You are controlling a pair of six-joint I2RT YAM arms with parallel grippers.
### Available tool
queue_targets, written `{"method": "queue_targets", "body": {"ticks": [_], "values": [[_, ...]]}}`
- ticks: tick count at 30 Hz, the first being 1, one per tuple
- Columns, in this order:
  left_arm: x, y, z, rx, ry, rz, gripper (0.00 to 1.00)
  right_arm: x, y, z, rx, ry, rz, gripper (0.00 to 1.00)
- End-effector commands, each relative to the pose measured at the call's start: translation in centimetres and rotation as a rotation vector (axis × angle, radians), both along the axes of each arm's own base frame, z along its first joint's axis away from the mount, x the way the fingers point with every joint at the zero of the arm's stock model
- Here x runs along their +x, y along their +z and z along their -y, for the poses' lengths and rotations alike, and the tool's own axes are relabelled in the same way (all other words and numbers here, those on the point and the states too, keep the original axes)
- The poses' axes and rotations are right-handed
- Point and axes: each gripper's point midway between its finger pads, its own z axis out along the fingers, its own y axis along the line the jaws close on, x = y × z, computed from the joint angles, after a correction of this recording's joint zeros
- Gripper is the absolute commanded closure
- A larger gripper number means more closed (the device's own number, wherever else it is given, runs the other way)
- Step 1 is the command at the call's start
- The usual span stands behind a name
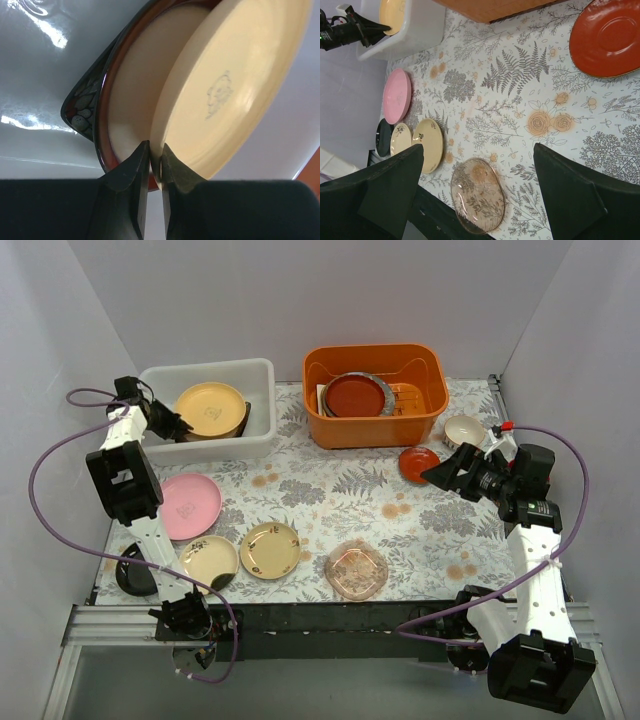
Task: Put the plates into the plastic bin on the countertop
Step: Place the plate in the plastic bin.
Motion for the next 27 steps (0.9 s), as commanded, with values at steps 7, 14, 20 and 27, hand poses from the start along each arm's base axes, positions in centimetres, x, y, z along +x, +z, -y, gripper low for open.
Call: {"method": "queue_targets", "body": {"ticks": [7,14,20,27], "values": [[0.6,2.1,0.5,-0.011,-0.048,0.067,0.71,-0.1,0.1,-0.1,-0.002,0.025,0.031,0.02],[0.4,3.3,0.4,0.001,-0.041,0.085,0.54,-0.3,0.0,-0.2,0.0,0.029,0.029,0.02],[0.0,5.0,-0.5,0.06,-0.021,0.082,0.25,-0.3,0.1,-0.3,0.003,0.032,0.036,0.02],[-0.9,7.7,-1.1,0.126,0.009,0.108,0.15,-0.3,0.3,-0.4,0.007,0.034,0.04,0.02]]}}
